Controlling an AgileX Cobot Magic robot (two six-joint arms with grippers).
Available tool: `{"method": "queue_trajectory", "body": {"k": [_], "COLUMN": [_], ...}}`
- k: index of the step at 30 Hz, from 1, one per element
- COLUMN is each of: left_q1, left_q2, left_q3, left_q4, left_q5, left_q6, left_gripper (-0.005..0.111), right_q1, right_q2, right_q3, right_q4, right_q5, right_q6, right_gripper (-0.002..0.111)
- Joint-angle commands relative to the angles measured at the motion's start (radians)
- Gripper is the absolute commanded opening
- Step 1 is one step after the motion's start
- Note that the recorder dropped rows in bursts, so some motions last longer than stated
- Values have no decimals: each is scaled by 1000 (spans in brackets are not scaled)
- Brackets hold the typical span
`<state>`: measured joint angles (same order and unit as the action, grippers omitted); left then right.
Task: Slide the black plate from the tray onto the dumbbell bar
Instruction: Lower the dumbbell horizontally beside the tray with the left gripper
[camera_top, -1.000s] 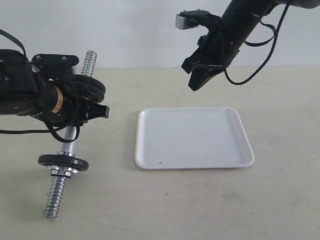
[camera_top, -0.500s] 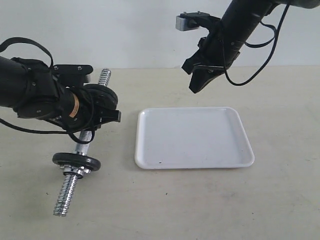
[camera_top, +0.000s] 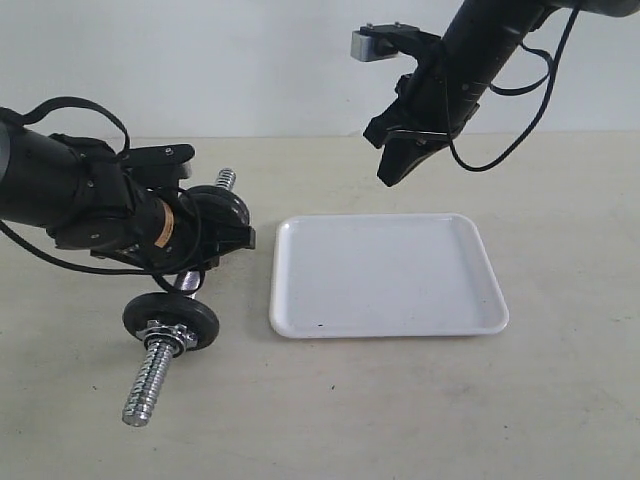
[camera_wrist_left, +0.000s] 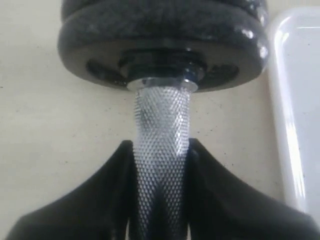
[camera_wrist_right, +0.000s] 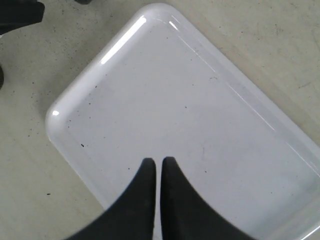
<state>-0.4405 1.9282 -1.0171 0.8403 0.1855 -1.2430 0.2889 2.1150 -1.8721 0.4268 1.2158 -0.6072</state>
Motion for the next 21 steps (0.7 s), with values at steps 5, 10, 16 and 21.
{"method": "queue_trajectory", "body": {"k": [5, 10, 16, 21], "left_q1": [0, 0, 0, 0], "left_q2": [-53, -53, -36, -24], "left_q3": [-43, -43, -54, -54], "left_q4": [30, 30, 30, 30], "left_q5": [-116, -139, -143, -157], "left_q6": [-24, -51, -51, -51], "left_gripper": [4, 4, 4, 4], "right_q1": [2, 2, 2, 2], "right_q2": [-11, -11, -11, -11], "right_q3": [-5, -5, -5, -5], "right_q4": [7, 16, 17, 17], "right_q5": [5, 5, 5, 5], "right_q6": [-8, -8, -6, -8], "right_gripper": [0, 0, 0, 0]}}
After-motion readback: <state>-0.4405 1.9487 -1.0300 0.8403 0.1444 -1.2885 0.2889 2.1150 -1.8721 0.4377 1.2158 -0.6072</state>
